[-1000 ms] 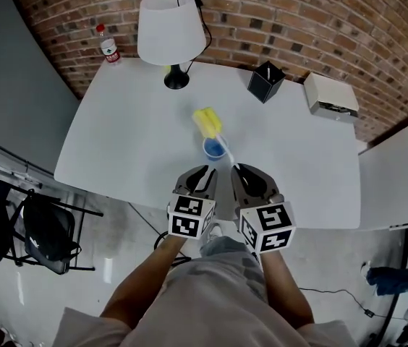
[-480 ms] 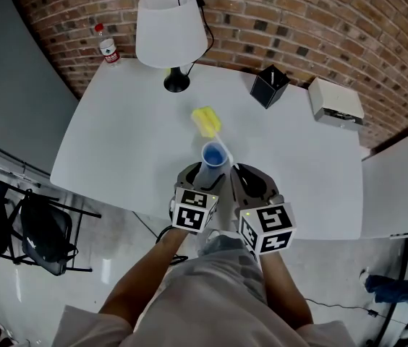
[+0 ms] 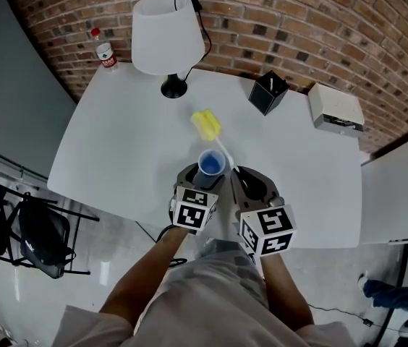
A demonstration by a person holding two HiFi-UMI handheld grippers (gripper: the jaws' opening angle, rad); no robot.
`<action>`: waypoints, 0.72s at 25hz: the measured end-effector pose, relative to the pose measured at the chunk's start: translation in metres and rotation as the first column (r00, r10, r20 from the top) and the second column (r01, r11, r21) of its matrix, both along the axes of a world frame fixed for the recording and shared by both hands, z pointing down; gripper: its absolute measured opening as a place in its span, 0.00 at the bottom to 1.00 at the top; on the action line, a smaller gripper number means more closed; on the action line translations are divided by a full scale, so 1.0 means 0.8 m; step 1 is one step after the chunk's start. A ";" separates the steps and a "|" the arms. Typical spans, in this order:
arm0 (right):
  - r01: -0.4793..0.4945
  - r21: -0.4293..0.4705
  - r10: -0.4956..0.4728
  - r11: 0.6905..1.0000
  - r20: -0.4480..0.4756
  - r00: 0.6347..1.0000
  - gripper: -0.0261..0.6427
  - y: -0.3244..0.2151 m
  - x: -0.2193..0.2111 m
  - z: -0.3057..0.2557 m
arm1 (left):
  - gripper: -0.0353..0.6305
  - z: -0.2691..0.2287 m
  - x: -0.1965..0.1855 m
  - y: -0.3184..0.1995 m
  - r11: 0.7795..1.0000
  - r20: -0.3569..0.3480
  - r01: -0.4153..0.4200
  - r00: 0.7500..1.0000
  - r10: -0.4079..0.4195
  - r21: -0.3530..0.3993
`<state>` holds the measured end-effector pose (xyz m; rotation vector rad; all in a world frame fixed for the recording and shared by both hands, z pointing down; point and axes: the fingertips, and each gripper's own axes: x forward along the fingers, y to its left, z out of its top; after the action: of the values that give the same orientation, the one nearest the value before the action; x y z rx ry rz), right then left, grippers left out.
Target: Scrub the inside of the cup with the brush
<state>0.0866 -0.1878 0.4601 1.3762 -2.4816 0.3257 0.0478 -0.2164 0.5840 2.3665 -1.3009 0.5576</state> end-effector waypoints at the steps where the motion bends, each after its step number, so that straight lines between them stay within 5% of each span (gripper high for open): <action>1: 0.003 -0.002 -0.003 1.000 -0.001 1.000 0.08 -0.003 0.001 0.001 | 0.50 0.001 0.000 -0.003 1.000 0.004 0.003 1.000 -0.003 -0.002; 18: 0.045 -0.054 -0.044 0.998 0.008 0.999 0.08 -0.041 0.012 0.020 | 0.50 0.012 0.008 -0.040 1.000 0.046 0.014 0.999 -0.014 -0.004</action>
<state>0.0962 -0.2204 0.4759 1.2987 -2.4859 0.3864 0.0543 -0.2484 0.5939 2.3521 -1.3341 0.6132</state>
